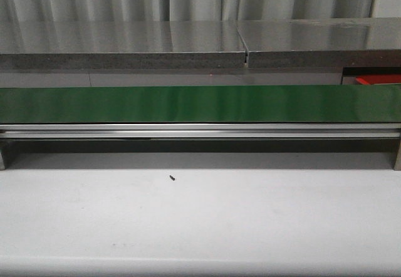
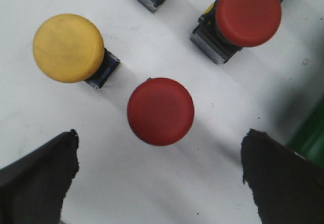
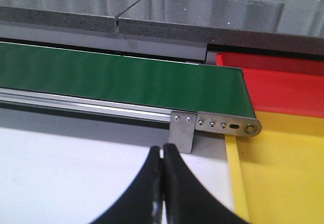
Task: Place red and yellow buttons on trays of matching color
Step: 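Close the left gripper on a red push-button's base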
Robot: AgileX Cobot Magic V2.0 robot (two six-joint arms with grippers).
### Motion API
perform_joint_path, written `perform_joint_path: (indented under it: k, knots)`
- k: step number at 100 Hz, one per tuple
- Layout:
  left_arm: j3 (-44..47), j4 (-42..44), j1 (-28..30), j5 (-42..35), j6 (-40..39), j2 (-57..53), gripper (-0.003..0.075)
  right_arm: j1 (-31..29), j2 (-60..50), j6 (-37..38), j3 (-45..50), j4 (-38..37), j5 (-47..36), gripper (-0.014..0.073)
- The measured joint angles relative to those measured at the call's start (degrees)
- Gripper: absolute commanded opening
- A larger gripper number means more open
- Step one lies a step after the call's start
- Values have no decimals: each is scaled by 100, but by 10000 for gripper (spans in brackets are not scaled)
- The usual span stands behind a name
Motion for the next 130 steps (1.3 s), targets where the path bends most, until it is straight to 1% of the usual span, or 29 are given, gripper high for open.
perform_joint_path:
  k: [46, 53, 58, 65, 74, 76, 79, 84, 98, 112, 130]
  knots:
    - [-572, 0, 0, 63, 0, 847, 629, 0, 0, 0, 0, 0, 0, -118]
    - [-570, 0, 0, 73, 0, 862, 614, 0, 0, 0, 0, 0, 0, -118]
    - [-570, 0, 0, 73, 0, 862, 583, 0, 0, 0, 0, 0, 0, -118]
    - [-575, 0, 0, 73, 0, 862, 512, 0, 0, 0, 0, 0, 0, -118]
    - [-575, 0, 0, 73, 0, 862, 397, 0, 0, 0, 0, 0, 0, -118]
    - [-575, 0, 0, 73, 0, 862, 361, 0, 0, 0, 0, 0, 0, -118]
    - [-575, 0, 0, 73, 0, 862, 334, 0, 0, 0, 0, 0, 0, -118]
    - [-575, 0, 0, 73, 0, 862, 267, 0, 0, 0, 0, 0, 0, -118]
    - [-575, 0, 0, 73, 0, 862, 135, 0, 0, 0, 0, 0, 0, -118]
    - [-575, 0, 0, 86, 21, 862, 57, 0, 0, 0, 0, 0, 0, -118]
    - [-575, 0, 0, 243, 64, 488, 0, 0, 0, 0, 0, 0, 0, -118]
